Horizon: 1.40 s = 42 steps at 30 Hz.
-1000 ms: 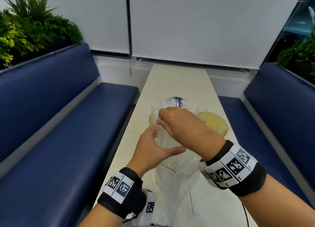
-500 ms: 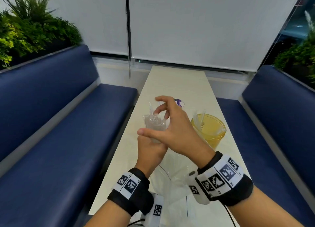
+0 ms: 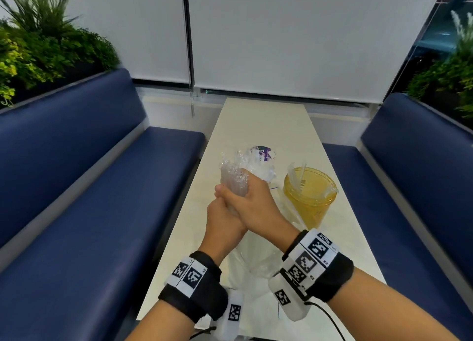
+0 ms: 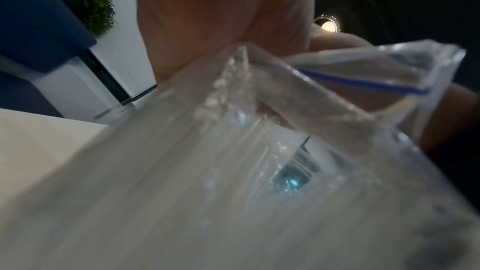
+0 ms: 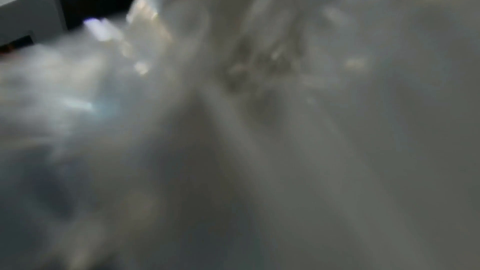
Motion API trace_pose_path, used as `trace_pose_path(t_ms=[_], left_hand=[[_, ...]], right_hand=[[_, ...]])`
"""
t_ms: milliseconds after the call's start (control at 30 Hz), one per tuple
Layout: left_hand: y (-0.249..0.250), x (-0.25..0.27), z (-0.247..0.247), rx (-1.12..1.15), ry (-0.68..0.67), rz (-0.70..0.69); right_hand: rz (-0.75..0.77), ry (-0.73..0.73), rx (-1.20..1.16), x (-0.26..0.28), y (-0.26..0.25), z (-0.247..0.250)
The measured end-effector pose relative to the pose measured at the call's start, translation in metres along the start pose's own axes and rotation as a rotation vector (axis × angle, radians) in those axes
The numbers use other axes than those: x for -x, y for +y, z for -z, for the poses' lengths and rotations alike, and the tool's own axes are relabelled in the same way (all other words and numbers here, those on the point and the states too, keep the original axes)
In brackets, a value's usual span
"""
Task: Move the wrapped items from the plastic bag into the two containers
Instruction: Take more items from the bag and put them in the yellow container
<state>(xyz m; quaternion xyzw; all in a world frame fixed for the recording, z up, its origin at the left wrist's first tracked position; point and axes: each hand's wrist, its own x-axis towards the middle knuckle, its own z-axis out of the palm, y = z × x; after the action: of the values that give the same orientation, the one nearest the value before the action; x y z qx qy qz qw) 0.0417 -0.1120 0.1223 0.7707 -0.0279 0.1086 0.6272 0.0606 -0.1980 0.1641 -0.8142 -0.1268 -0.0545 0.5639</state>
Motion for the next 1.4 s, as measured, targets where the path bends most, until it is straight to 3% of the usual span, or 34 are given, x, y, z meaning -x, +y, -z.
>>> trace_pose_path(t_ms=[133,300,567,733,933,1133,1267,1400], left_hand=[[0.000,0.004,-0.001,-0.120,-0.076,0.008],[-0.012,0.005,0.002,0.036,-0.042,0.117],[-0.019,0.003,0.009,-0.006,0.021,0.116],[-0.027,-0.002,0.018,-0.035,0.038,0.092],[-0.035,-0.006,0.023,-0.055,0.032,0.086],[-0.035,-0.006,0.023,-0.084,-0.004,0.075],[-0.032,-0.005,0.022,-0.081,-0.007,0.078],[-0.029,-0.005,0.020,-0.070,-0.013,0.095]], right_hand=[[0.089,-0.003,-0.057,-0.002,-0.022,0.000],[0.171,0.137,-0.187,-0.019,-0.054,0.016],[0.276,0.253,-0.426,-0.036,-0.102,0.068],[0.396,0.397,-0.560,-0.050,-0.111,0.129],[0.356,0.585,-0.322,-0.084,-0.047,0.177],[0.140,0.536,-0.085,-0.103,0.050,0.167],[-0.011,0.473,-0.085,-0.103,0.097,0.156],[-0.144,0.507,-0.094,-0.097,0.118,0.153]])
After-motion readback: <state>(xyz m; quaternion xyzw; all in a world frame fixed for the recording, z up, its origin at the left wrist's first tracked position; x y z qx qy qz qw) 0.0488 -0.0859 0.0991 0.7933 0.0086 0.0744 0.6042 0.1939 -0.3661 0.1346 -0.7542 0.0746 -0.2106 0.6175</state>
